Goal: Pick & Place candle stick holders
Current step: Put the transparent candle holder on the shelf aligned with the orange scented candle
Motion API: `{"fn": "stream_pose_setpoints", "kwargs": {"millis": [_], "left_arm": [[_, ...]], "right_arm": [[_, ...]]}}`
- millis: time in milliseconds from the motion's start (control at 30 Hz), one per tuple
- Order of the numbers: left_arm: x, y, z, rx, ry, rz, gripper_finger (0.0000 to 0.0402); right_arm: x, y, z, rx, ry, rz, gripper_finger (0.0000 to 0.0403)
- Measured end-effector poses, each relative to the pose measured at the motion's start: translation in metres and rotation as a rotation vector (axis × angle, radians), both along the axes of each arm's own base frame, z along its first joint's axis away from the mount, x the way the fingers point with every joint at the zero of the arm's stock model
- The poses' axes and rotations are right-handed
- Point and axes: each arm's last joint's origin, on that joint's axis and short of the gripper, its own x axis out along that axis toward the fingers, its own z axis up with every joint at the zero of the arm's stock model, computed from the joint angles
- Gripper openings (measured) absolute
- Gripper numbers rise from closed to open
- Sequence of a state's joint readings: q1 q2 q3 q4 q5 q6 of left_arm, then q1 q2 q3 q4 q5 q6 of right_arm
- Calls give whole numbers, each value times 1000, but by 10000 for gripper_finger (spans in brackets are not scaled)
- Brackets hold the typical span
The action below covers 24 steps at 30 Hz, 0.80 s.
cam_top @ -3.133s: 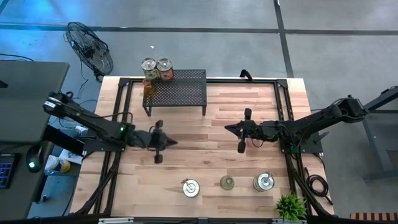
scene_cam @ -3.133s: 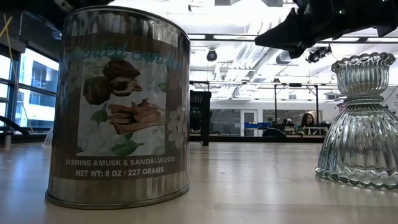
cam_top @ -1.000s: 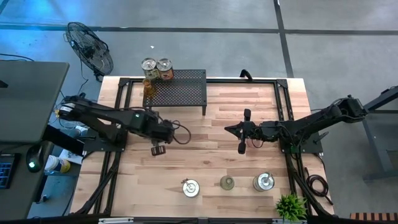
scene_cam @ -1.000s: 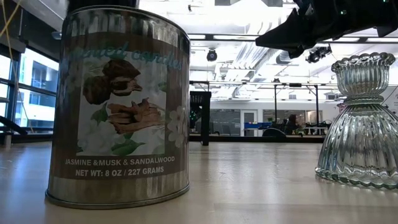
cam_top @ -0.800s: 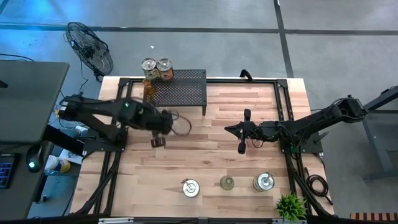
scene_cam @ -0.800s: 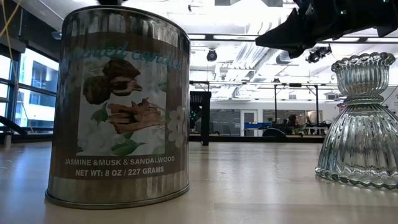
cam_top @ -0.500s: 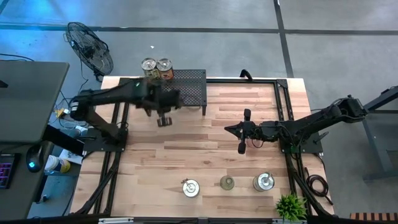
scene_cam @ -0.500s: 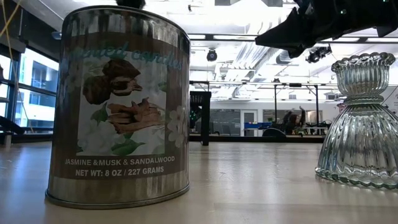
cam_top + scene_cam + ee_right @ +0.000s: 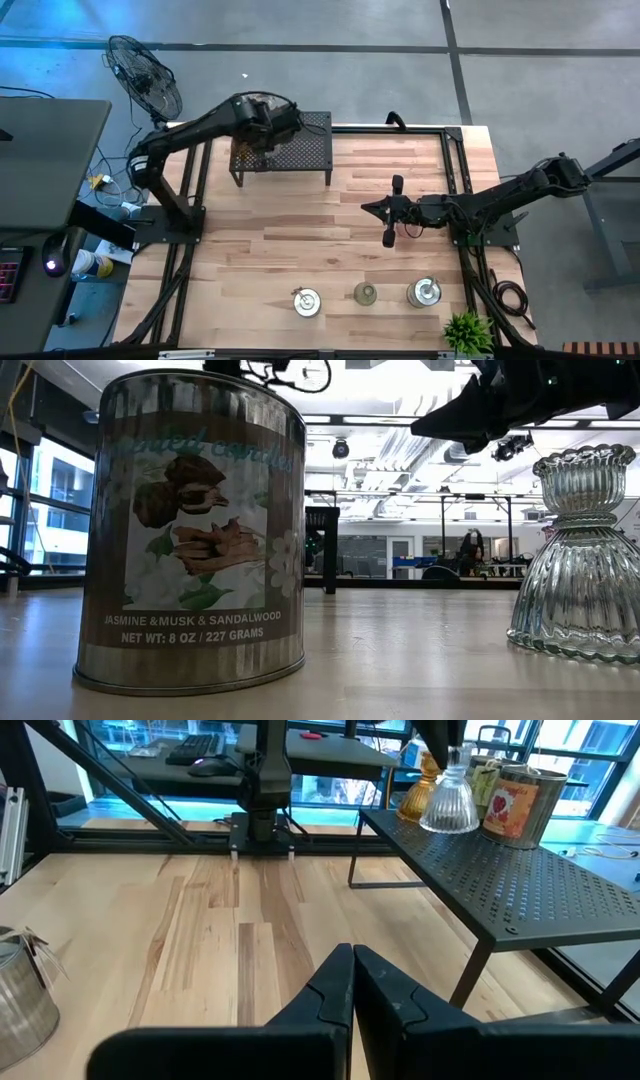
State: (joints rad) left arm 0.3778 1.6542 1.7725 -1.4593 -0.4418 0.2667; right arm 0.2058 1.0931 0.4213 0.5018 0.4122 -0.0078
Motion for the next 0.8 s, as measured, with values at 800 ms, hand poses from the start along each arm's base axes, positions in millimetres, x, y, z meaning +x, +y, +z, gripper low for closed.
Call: {"fn": "stream_pose_setpoints", "kwargs": {"millis": [800], "left_arm": [[-13,37,-2,-65,-16,20,21]], "right_arm": [[0,0,0,1,1,0,1]]}}
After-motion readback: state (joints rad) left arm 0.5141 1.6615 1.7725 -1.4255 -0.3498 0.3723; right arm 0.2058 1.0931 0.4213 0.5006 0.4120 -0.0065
